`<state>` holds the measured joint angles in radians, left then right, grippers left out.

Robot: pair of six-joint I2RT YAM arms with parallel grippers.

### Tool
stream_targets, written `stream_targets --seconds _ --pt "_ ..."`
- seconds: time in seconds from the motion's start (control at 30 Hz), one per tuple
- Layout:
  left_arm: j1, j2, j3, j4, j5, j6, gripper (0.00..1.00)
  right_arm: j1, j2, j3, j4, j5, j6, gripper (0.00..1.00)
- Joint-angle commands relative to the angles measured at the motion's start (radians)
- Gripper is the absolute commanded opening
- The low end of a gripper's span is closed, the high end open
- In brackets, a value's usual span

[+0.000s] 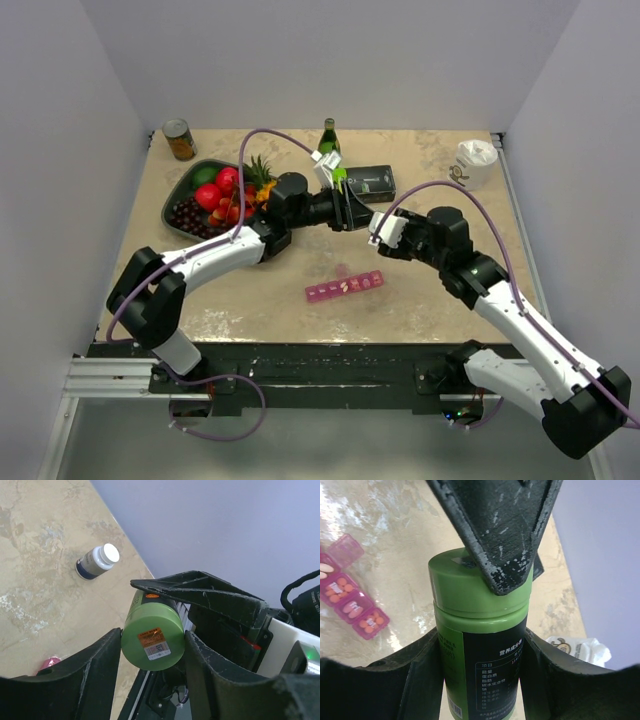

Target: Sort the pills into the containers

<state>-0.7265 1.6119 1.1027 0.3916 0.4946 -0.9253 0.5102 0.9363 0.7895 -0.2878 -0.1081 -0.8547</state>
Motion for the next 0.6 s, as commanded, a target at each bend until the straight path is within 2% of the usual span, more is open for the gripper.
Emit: stream_targets --seconds 0.0,0.1,0.13,0.23,0.3,0.33,0.37,0.4,0.43,0.5,0.57 --pt "-0.002 0.017 0.011 0.078 0.145 0.106 0.40 0.004 -0.005 0.091 0.003 -0.090 0.127 0.00" --pt "-0.001 0.011 0.000 0.087 0.244 0.218 0.34 -0.001 -0.002 0.115 -0.048 -0.186 0.216 0.00" --pt "-0.002 0.005 -0.001 0.066 0.268 0.258 0.32 -0.005 -0.001 0.120 -0.062 -0.264 0.262 0.00" --pt "0.004 -0.018 -0.012 -0.002 0.364 0.480 0.30 -0.012 0.006 0.126 -0.112 -0.387 0.366 0.00" --pt "0.002 -0.033 -0.017 -0.046 0.436 0.583 0.29 -0.016 0.007 0.108 -0.123 -0.531 0.426 0.00" --pt "0.001 -0.059 -0.023 -0.104 0.450 0.700 0.29 -0.021 0.006 0.099 -0.119 -0.577 0.494 0.00" --pt "0.002 -0.078 -0.032 -0.124 0.462 0.753 0.29 -0.022 0.006 0.088 -0.114 -0.678 0.528 0.00" --pt "0.002 -0.095 -0.055 -0.161 0.495 0.805 0.29 -0.027 0.006 0.062 -0.085 -0.717 0.605 0.00" --pt "0.004 -0.133 -0.069 -0.184 0.496 0.918 0.29 -0.032 0.006 0.048 -0.064 -0.760 0.647 0.00" --pt "0.006 -0.162 -0.095 -0.218 0.537 0.999 0.29 -0.047 0.007 0.010 0.019 -0.862 0.729 0.00" --pt "0.009 -0.204 -0.106 -0.223 0.530 1.019 0.34 -0.058 0.013 -0.015 0.068 -0.918 0.830 0.00"
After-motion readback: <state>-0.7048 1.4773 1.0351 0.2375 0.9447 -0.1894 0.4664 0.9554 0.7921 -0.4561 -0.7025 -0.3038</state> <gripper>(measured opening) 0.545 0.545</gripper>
